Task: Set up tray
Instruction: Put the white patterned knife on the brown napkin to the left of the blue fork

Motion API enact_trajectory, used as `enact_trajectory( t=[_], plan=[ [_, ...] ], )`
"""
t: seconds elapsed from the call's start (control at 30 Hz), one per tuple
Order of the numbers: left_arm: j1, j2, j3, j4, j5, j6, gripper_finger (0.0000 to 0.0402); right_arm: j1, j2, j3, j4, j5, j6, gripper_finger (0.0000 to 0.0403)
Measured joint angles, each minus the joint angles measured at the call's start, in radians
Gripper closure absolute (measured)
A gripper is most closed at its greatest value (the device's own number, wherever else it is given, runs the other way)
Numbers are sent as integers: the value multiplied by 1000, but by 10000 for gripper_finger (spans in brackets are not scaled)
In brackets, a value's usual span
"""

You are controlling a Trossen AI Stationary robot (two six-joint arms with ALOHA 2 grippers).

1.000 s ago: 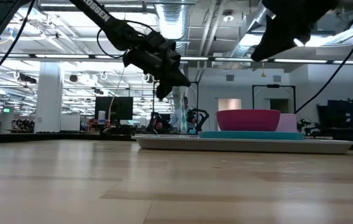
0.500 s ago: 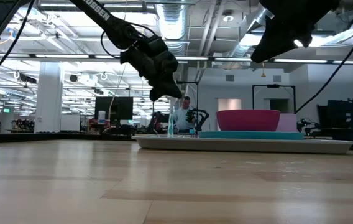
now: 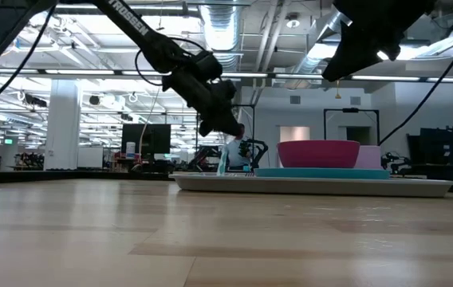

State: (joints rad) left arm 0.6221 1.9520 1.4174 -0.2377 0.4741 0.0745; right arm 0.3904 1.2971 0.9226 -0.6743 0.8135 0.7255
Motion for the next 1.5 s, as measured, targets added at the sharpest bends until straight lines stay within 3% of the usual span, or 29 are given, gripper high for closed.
enact_trajectory(
  t=[0.3, 0.5, 0.67, 1.07, 1.27, 1.5],
  plan=[
    [-1, 43, -2, 43, -165, -25, 357, 0, 0, 0, 8, -1, -20, 322],
    [-10, 122, -2, 74, -183, -22, 339, 0, 0, 0, 13, -1, -26, 322],
    [-18, 139, -2, 69, -272, -10, 335, 0, 0, 0, 16, -2, -26, 322],
    [-52, 139, -2, 71, -226, 29, 336, 0, 0, 0, 16, -2, -28, 322],
    [-68, 140, -2, 76, -342, 31, 336, 0, 0, 0, 16, -2, -28, 322],
    [-82, 145, -2, 82, -345, 53, 336, 0, 0, 0, 16, -2, -28, 322]
  ],
)
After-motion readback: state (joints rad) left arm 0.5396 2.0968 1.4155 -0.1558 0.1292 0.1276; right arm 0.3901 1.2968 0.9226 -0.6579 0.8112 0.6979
